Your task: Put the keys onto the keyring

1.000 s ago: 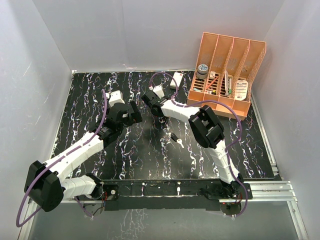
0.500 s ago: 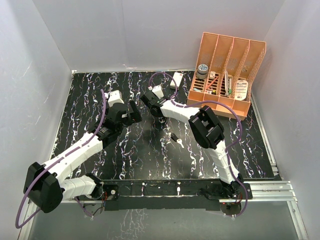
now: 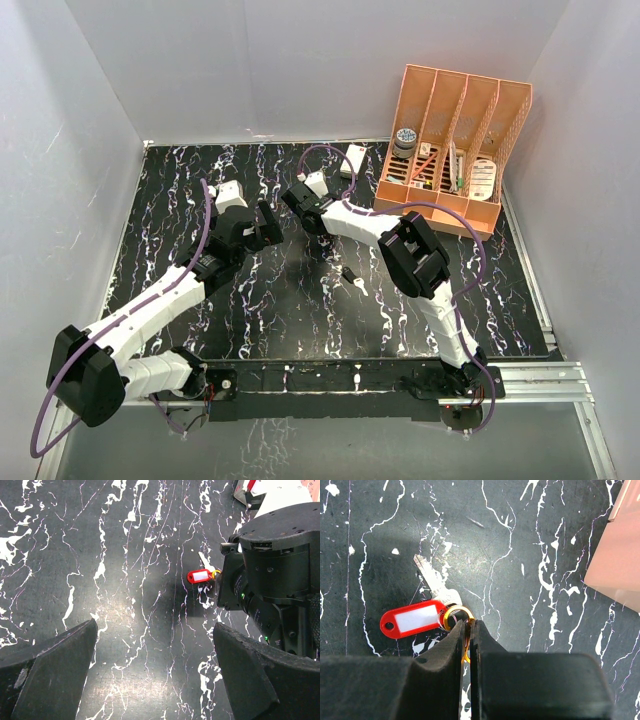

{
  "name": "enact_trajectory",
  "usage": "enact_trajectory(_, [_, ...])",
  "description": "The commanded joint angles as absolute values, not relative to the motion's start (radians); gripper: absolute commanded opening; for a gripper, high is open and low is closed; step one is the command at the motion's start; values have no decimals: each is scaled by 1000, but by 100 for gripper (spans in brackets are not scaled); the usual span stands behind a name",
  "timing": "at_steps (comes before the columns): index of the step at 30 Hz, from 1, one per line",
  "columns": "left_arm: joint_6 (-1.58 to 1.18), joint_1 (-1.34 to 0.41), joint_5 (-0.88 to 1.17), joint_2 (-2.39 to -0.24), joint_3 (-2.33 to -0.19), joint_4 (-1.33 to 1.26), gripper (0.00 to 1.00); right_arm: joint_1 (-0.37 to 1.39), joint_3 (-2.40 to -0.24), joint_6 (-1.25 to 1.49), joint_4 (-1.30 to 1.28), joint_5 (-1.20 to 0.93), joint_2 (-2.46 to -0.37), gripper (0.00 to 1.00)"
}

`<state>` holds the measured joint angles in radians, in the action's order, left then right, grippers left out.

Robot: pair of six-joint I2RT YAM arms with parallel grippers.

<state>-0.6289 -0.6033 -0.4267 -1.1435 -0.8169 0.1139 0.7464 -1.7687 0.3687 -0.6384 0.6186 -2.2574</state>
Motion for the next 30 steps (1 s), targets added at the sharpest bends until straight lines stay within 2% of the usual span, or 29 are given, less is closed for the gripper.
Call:
enact_trajectory(1, [-630,-602,-443,-1108,-810,126,99,752,-1767,380,-623,649,-2193,0])
enact_trajectory(30, [-629,-601,-448,-1108,-808,128,99,753,-1801,364,-609,635,-2244,0])
